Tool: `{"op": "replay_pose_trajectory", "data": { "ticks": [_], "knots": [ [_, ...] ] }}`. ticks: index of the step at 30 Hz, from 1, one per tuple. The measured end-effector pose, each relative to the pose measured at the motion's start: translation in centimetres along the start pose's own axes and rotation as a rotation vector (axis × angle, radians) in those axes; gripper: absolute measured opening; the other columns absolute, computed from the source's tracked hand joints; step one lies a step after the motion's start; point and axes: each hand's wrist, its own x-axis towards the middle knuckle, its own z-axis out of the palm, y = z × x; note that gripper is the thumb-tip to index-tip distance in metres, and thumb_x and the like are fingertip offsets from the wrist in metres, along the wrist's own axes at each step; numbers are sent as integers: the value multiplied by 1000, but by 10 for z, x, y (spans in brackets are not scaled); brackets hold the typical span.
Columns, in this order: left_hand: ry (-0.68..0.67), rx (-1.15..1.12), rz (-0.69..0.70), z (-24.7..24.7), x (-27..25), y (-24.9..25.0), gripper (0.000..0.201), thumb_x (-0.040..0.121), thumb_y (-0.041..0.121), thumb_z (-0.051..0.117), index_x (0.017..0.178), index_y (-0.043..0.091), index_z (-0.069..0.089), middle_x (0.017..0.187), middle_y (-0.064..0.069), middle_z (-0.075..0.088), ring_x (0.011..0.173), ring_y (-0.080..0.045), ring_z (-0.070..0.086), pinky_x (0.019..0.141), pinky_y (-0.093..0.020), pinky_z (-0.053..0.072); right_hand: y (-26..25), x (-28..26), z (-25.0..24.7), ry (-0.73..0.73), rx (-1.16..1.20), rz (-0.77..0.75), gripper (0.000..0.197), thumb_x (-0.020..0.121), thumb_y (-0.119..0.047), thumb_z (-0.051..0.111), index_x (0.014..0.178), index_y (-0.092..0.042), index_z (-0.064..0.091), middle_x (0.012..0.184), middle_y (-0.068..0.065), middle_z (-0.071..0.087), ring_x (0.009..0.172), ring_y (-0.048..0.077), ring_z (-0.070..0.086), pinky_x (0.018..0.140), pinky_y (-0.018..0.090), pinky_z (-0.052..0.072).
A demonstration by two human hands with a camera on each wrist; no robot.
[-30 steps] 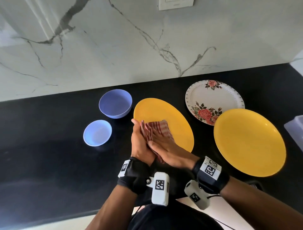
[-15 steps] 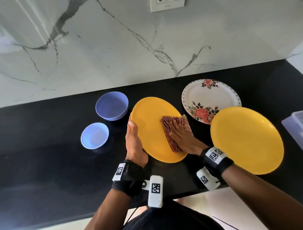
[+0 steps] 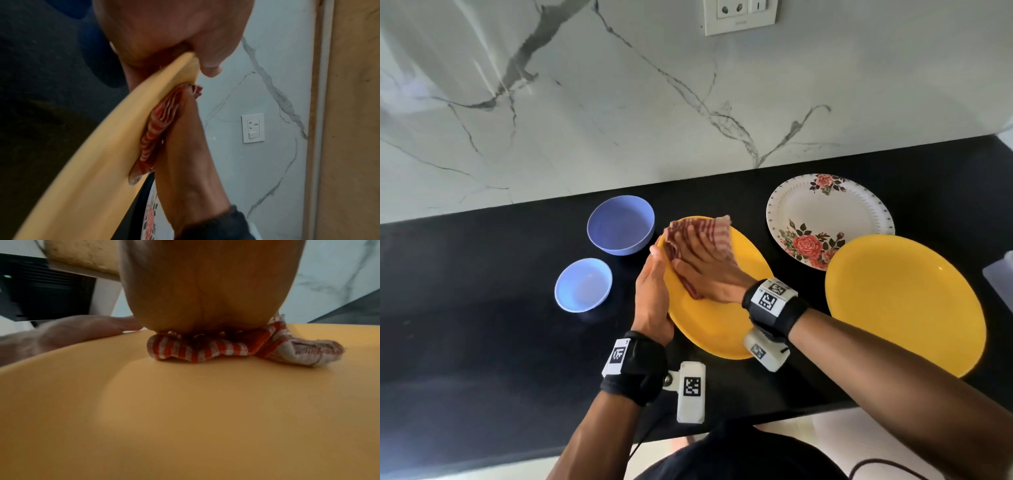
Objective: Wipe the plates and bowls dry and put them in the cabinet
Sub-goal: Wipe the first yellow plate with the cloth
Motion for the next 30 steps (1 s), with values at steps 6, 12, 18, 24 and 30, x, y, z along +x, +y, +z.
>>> {"op": "replay_pose_trajectory", "data": {
  "ticks": [6, 12, 18, 24, 30],
  "knots": [
    [9, -134, -85, -6, 11, -6, 95, 80, 86, 57, 146, 19, 58, 140, -17, 66, 129, -38, 64, 114, -61, 43, -28, -36, 9, 60, 210, -205, 52, 111, -32, 26, 161, -17, 22, 171, -2, 3, 153, 5, -18, 123, 31, -17],
    [16, -270, -125, -10, 9, -14, 64, 91, 60, 68, 147, 30, 57, 149, -17, 58, 132, -47, 59, 111, -71, 41, -15, -70, 26, -75, 321, -294, 53, 111, -23, 32, 162, -21, 15, 169, -10, -7, 154, 5, -17, 127, 40, -8],
    [130, -121, 25, -7, 11, -7, 41, 106, 47, 51, 141, 30, 65, 141, 2, 67, 135, -30, 59, 113, -60, 44, 18, -110, 47, -211, 237, -185, 51, 111, -37, 26, 157, -44, 6, 162, -27, -23, 148, -2, -29, 118, 29, -20],
    [84, -89, 50, -4, 9, -4, 42, 111, 45, 41, 144, 29, 61, 137, 2, 70, 130, -28, 63, 112, -60, 46, 55, -98, 67, 10, 78, -100, 50, 113, -34, 16, 154, -12, 32, 166, 12, 22, 154, 39, 10, 119, 67, 18],
    [51, 31, 9, -1, 4, -5, 42, 108, 54, 43, 139, 35, 65, 135, 4, 71, 129, -26, 63, 109, -60, 48, 69, -38, 43, 8, -35, 93, 81, 96, -53, -12, 154, -11, 26, 169, 15, -2, 149, 43, -20, 115, 73, 21]
  ]
}}
